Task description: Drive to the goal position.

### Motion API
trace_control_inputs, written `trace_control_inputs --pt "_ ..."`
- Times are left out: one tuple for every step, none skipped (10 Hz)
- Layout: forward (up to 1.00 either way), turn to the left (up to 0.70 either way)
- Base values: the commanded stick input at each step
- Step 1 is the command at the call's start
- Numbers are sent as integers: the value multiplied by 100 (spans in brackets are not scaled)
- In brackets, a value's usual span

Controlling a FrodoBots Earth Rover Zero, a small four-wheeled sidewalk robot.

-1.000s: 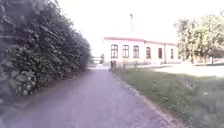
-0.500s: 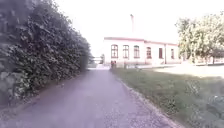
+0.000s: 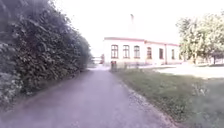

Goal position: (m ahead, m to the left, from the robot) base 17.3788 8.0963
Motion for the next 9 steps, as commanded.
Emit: trace_control_inputs --pt "44 2" --pt "44 2" --pt "44 2" --pt "44 2" --pt "44 2" --pt "44 2" --pt "44 2" --pt "44 2" --pt "44 2"
